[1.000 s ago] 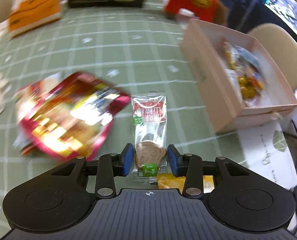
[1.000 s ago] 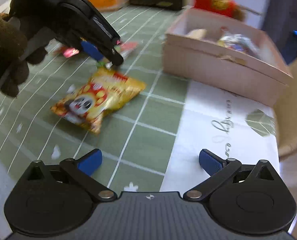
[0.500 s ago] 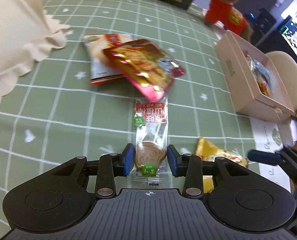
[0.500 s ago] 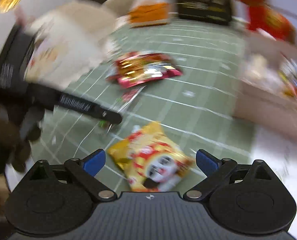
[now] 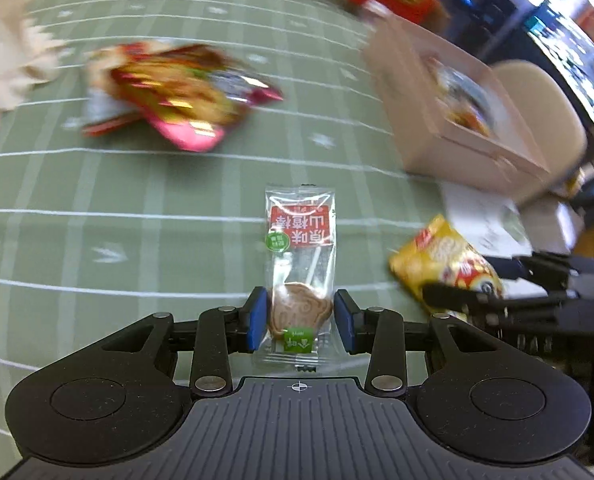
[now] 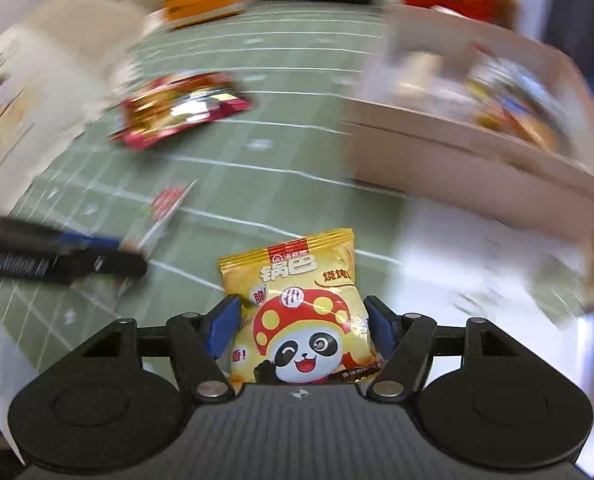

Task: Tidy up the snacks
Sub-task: 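Grasp the yellow panda bag with the right gripper while the left holds the stick packet, then lift the stick packet with the left gripper toward the pink box while the right carries the panda bag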

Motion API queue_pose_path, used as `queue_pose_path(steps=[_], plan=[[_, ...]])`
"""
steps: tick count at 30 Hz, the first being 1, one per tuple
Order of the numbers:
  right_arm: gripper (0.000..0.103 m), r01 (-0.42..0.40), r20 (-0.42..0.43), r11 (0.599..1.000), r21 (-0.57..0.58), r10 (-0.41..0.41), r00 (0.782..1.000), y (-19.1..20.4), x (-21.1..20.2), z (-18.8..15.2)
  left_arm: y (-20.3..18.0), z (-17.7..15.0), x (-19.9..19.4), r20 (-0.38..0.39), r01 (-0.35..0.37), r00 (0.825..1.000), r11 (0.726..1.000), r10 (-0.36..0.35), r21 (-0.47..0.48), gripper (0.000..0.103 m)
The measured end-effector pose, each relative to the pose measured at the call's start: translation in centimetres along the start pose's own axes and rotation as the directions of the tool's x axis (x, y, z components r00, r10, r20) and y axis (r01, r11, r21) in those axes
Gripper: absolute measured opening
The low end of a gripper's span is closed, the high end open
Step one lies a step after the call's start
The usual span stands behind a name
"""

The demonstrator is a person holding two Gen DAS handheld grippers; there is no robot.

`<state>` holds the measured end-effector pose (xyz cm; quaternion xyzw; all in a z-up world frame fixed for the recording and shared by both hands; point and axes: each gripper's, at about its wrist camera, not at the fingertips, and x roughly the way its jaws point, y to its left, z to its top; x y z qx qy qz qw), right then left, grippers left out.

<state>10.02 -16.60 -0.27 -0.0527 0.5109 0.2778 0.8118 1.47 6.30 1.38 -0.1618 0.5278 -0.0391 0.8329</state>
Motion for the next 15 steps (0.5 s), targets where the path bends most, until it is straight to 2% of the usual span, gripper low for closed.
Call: queue_pose_path(steps=[2,7,10,12,13,15], plan=[[0.077,-0.030,0.012,0.999,0.045,0.029,1.000,-1.5,-0.6,-0.9,-1.6,-0.3,0.6,-0.012,0.028,1.000,0.999,-0.028,0.030,0.042],[0.081,-0.037,0.054,0.999,0.031,0.036,0.998,-1.7,-1.2,-1.5,-4.5,-1.1,1.2,-0.018,-0.002,1.000,0.995,0.004,0.103,0.042],[0.087,-0.011,0.034,1.000,-0.019,0.012,0.999,-0.3,0.0,-0.7,-5.1,-1.4,1.0,-0.024,-0.042,0.999,0.991,0.046,0.123,0.041],[0.092,0.051,0.031,0.996,-0.078,-0.049,0.998,1.1,0.6,-0.3,-5.4,-1.7,0.8,-0.026,-0.062,0.998,0.989,0.066,0.131,0.041],[0.090,0.077,0.028,0.991,-0.110,-0.074,0.997,1.7,0.8,-0.2,-5.3,-1.7,0.8,-0.029,-0.066,0.997,0.989,0.070,0.132,0.041],[0.073,0.094,0.028,0.984,-0.153,-0.090,0.996,2.2,0.6,-0.2,-5.1,-2.0,0.3,-0.030,-0.069,0.997,0.989,0.073,0.130,0.041]])
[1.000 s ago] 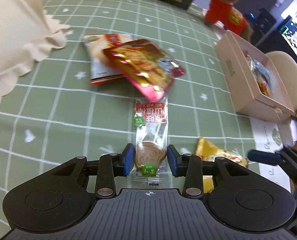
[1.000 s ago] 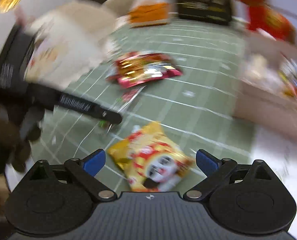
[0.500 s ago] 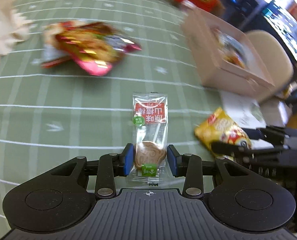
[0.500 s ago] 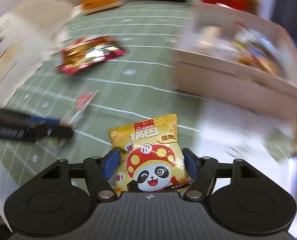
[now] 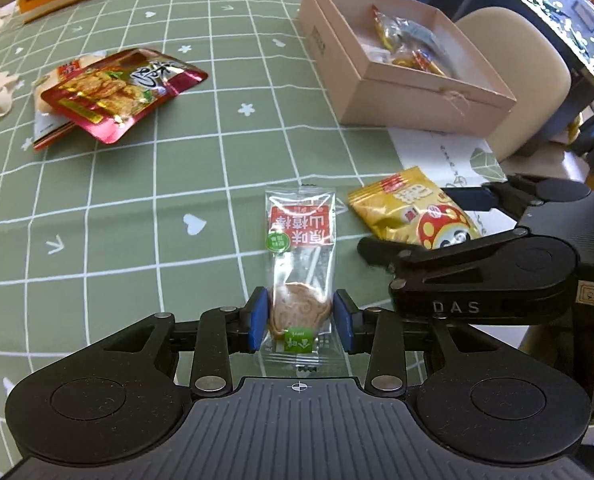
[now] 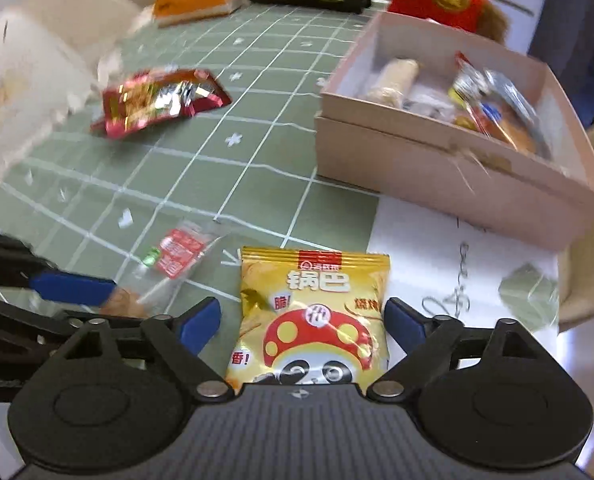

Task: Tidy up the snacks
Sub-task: 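Lift the stick packet with the left gripper toward the pink box while the right carries the panda bag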

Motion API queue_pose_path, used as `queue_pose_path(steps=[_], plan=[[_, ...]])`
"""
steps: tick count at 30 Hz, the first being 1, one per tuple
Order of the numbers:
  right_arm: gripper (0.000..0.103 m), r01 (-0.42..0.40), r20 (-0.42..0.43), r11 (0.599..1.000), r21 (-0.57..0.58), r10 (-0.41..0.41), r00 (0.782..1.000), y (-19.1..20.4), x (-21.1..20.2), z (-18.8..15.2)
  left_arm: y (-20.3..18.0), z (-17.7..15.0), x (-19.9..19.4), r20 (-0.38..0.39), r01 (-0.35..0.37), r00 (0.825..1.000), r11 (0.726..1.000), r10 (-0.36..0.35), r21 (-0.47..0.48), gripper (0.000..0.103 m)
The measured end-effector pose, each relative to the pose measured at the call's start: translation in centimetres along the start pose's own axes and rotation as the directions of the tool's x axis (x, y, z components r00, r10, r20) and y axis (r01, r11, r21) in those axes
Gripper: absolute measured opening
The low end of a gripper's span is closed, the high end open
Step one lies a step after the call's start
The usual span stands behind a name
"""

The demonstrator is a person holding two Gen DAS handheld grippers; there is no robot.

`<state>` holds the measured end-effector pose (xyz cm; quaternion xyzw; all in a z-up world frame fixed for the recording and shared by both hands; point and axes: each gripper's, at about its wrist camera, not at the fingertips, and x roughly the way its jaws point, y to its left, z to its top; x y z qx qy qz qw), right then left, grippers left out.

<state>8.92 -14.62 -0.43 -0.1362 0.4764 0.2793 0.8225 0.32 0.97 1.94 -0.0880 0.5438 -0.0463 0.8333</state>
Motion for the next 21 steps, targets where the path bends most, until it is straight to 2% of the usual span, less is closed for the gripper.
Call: queue_pose_path(steps=[3,7,10,12,14,15,18,21], plan=[[0.066,-0.059,0.006,0.998,0.022,0.059,0.998,-1.7,-1.9,-0.1,-0.4,0.1,-0.2,0.013,0.015,1.000,1.000,-0.015,-0.006,0.040],[0.063,-0.036,0.110,0.996,0.080,0.027,0.994,-6.1,-7.3,1.0,-2.0,2.4,-1.6,0.092,0.082,0.992,0.997,-0.082,0.001,0.040],[0.062,-0.038,0.252,0.992,0.118,0.007,0.968,-9.6,-12.7,3.8,-3.9,7.0,-5.0,0.225,0.119,0.966,0.991,-0.130,0.062,0.040],[0.053,-0.017,0.357,0.991,0.131,-0.031,0.934,-11.7,-16.7,6.4,-5.5,10.6,-7.9,0.327,0.100,0.935,0.987,-0.137,0.127,0.040],[0.053,-0.004,0.425,0.989,0.145,-0.059,0.903,-13.1,-19.3,8.5,-6.6,13.8,-9.8,0.385,0.096,0.910,0.981,-0.154,0.166,0.041],[0.053,-0.003,0.451,0.988,0.152,-0.067,0.890,-13.7,-20.1,9.4,-7.1,15.4,-10.3,0.395,0.101,0.904,0.979,-0.165,0.178,0.041],[0.053,-0.010,0.494,0.988,0.153,-0.067,0.867,-15.1,-20.5,11.8,-8.0,18.7,-9.1,0.384,0.123,0.902,0.971,-0.196,0.207,0.042],[0.053,-0.034,0.464,0.986,0.162,-0.046,0.884,-15.5,-18.0,13.6,-7.8,20.0,-5.6,0.323,0.178,0.920,0.970,-0.225,0.168,0.046]])
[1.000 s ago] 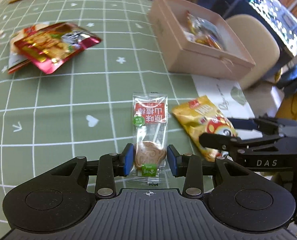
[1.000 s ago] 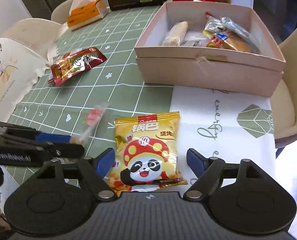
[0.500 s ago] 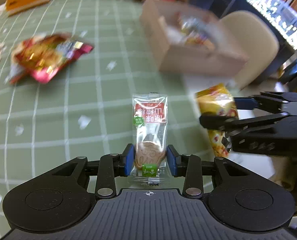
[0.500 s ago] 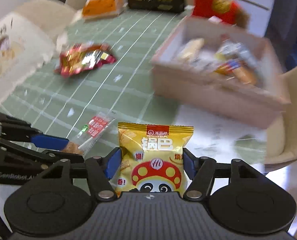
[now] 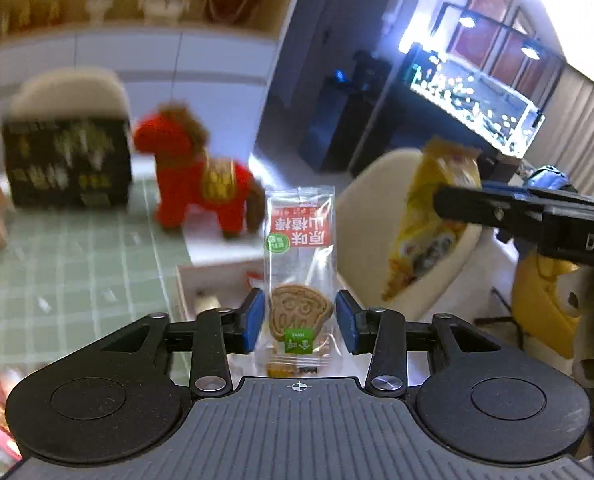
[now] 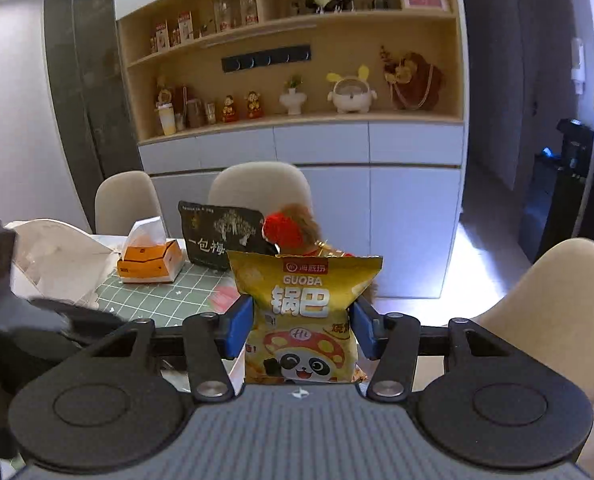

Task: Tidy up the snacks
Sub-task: 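Lift the stick packet with the left gripper toward the pink box while the right carries the panda bag, then lower both packets into the pink box and open both grippers, then grasp the white rice cracker packet with the left gripper while the right moves toward the red chicken packet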

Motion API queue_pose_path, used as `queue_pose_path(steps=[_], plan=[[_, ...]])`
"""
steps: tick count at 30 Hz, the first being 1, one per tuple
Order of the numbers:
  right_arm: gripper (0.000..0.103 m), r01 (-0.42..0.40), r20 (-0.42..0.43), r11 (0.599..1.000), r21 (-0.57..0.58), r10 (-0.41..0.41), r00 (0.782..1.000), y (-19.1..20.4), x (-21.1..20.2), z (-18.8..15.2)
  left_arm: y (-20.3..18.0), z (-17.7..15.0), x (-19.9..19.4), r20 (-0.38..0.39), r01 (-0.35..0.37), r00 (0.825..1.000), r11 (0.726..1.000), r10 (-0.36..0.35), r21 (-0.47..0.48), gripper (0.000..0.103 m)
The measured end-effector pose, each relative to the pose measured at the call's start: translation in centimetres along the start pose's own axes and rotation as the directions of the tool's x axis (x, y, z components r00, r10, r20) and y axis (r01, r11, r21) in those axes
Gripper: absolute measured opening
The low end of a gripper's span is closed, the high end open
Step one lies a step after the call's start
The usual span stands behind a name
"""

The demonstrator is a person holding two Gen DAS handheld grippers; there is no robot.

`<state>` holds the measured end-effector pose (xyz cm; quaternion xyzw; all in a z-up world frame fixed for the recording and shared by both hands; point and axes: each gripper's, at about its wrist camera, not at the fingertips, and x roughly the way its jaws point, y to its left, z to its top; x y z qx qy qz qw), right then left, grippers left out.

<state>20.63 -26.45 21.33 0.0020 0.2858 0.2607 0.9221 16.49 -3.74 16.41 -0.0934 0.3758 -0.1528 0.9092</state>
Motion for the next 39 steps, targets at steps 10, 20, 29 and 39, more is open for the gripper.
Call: queue_pose_path(steps=[10,20,29,39], plan=[[0.061,0.028,-0.326,0.984,0.176,0.031,0.945,-2.0,12.3,-5.6,7.2,-2.0,2.6,-0.092,-0.094,0.992,0.992,0.087,-0.079,0.045],[0.073,0.181,-0.298,0.981,0.067,-0.154,0.942,-2.1,10.7,-8.6,20.6,-4.3,-0.6,-0.082,-0.445,0.895,0.869,0.438,-0.215,0.045],[0.074,0.149,-0.356,0.988,0.052,-0.121,0.927,0.2,9.9,-11.2,26.9,-9.4,0.0,-0.190,-0.498,0.867,0.785,0.461,-0.367,0.044],[0.075,0.119,-0.355,0.992,0.034,-0.100,0.929,4.1,8.7,-13.5,17.2,-12.5,1.3,-0.172,-0.321,0.943,0.919,0.286,-0.230,0.034]])
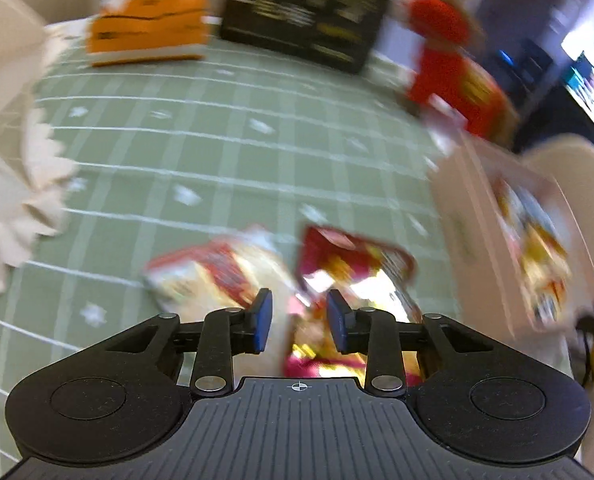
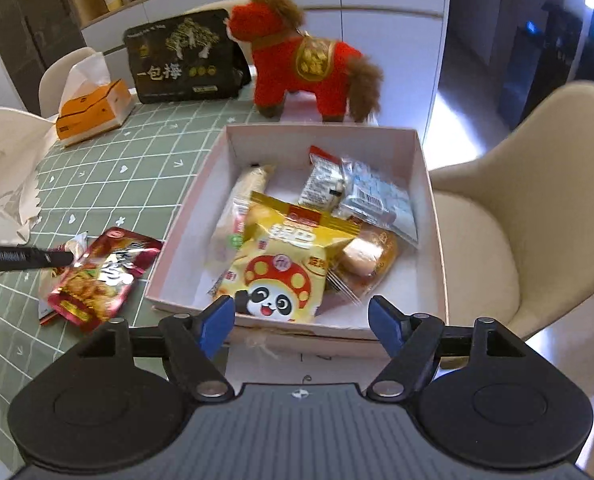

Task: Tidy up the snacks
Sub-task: 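Grasp the white rice cracker packet with the left gripper while the right moves toward the red chicken packet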

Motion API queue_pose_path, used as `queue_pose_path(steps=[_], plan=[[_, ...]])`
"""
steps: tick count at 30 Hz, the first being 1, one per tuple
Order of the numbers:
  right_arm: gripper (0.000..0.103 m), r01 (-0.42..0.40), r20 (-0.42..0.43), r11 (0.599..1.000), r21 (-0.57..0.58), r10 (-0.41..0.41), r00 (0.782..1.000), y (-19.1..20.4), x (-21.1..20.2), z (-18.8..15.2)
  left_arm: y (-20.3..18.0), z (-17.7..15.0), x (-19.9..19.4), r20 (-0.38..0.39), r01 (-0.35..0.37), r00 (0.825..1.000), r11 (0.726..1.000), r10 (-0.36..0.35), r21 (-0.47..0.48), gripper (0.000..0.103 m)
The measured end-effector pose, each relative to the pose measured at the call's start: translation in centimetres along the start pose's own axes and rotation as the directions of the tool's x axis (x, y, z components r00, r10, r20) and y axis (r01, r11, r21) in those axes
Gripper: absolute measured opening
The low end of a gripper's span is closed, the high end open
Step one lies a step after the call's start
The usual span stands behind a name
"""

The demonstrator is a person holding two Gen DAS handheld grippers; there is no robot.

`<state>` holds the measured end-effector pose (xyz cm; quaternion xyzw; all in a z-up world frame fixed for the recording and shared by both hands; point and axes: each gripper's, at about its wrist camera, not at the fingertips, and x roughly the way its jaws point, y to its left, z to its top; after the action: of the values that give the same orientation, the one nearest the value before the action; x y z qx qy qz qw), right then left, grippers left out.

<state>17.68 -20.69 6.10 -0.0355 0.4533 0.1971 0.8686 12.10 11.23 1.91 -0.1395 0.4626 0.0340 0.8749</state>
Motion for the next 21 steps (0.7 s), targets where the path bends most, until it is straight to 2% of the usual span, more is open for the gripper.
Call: queue_pose_path(steps=[3,7,10,13,15,19,21], plan=[[0.075,-0.064,0.009,0.998,0.007,0.064,0.998,1.2,-0.7,-0.8,-2.8,-1.6,0.0,-0.010,-0.010,1.000,0.994,0.011,0.109,0.032],[0.075,-0.092,-0.010,0.996,-0.011,0.092,0.996,3.0,-0.5,-2.0,-3.3,-1.6,-0.3,-0.014,0.055,0.998,0.997,-0.054,0.046,0.031],[0.075,-0.140,-0.036,0.990,0.005,0.140,0.989,4.3,0.1,-2.3,-2.6,-0.6,-0.8,0.037,0.048,0.998,0.999,-0.047,-0.006,0.031],[0.075,-0.195,-0.034,0.979,-0.055,0.193,0.981,6.8,0.0,-2.2,-0.7,0.1,-1.6,0.076,-0.018,0.997,0.997,0.024,-0.069,0.031],[0.075,-0.191,-0.003,0.968,-0.164,0.193,0.981,9.2,-0.4,-1.9,1.1,0.3,-1.9,0.081,-0.065,0.994,0.992,0.074,-0.106,0.031],[0.076,-0.148,0.059,0.939,-0.311,0.174,0.983,12.9,0.2,0.7,3.2,-0.3,-2.3,0.063,-0.182,0.980,0.981,0.187,-0.073,0.031],[0.080,-0.134,0.064,0.934,-0.331,0.164,0.984,14.3,1.7,3.1,4.2,-0.8,-2.5,0.060,-0.195,0.978,0.979,0.198,-0.061,0.031]])
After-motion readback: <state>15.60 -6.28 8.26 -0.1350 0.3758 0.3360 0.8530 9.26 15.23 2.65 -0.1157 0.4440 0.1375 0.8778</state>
